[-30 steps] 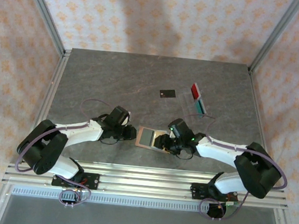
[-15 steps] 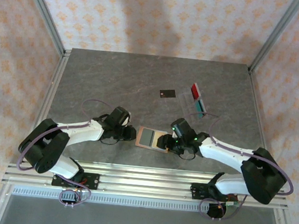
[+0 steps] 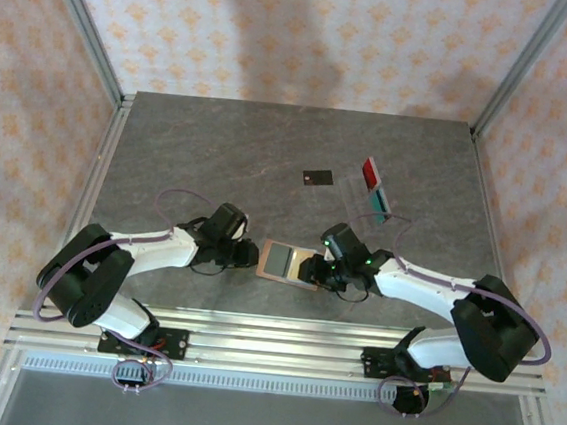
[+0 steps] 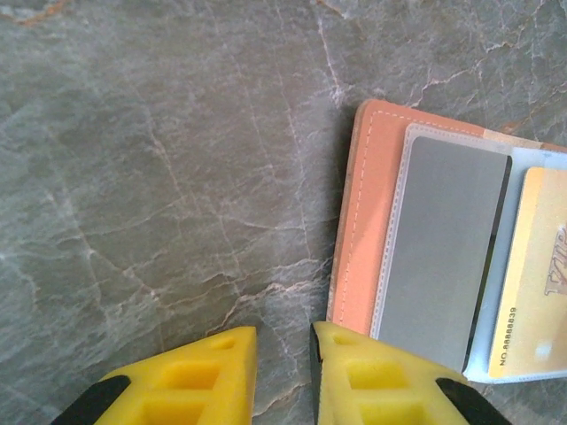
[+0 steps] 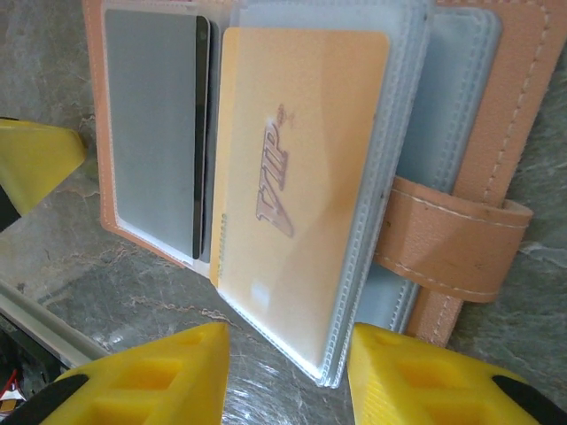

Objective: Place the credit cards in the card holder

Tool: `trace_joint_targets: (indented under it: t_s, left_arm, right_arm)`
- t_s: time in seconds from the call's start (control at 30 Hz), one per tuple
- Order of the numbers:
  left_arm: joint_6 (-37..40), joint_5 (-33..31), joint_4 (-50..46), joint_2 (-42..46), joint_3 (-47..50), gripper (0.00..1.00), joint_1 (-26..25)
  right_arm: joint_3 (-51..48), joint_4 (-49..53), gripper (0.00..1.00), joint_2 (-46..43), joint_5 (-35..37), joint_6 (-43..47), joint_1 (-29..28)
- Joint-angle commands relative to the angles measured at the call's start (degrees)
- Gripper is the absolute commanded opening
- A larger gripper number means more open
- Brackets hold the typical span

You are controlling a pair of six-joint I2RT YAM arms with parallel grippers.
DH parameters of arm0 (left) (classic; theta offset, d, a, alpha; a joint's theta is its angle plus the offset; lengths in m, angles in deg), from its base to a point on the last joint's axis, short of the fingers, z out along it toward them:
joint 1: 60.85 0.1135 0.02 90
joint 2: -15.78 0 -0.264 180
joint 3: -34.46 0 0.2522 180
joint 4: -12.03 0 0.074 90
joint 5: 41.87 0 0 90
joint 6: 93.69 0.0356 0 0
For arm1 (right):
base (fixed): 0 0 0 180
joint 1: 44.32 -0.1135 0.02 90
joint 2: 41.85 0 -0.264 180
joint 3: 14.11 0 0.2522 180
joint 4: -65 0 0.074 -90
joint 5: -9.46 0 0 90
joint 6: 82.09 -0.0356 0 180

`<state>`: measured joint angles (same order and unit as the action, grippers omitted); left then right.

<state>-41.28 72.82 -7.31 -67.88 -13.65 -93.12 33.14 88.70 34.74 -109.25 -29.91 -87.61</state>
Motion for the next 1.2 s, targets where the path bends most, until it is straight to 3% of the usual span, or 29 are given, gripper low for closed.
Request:
trace_joint_targets:
  t_s: [0.0,0.1,0.23,0.4,0.5,0.77,1.17]
  left_arm:
    - [0.41,-0.78,0.05,-0.38,-0.37,0.24,-0.29]
    - [0.29,-0.92,-0.04,-0.19,-0.29,0.24,-0.47]
    - [0.31,-0.92,-0.13,-0.05,-0.36,0.24,-0.42]
    - [0.1,-0.86,-0.38,0.63,-0.28,0.24,-0.42]
    - [-0.03,-0.78,-0.65,1.46,-0.5,0.24,-0.42]
    - [-0.65,0.61,-1.19,3.37,-1.75,0.26,-0.29]
    - [-1.83,3.4,0.18,3.15,-2.3,0.29,0.94]
  right_arm:
    - [2.31,1.92,0.4,-0.16,0.65,1.69,0.31]
    - [3.21,3.22,0.4,-0.22,1.22,2.55,0.31]
    - [3.67,3.3,0.3,0.21,0.95,3.4,0.31]
    - [4.52,2.47,0.26,1.26,-1.03,3.81,0.31]
    - [4.82,2.22,0.32,1.3,-1.34,4.14,0.33]
    - [6.18,-3.0,0.36,2.96,-5.37,5.07,-0.6]
    - [8.34,-5.35,0.45,5.67,-5.7,5.43,-1.62]
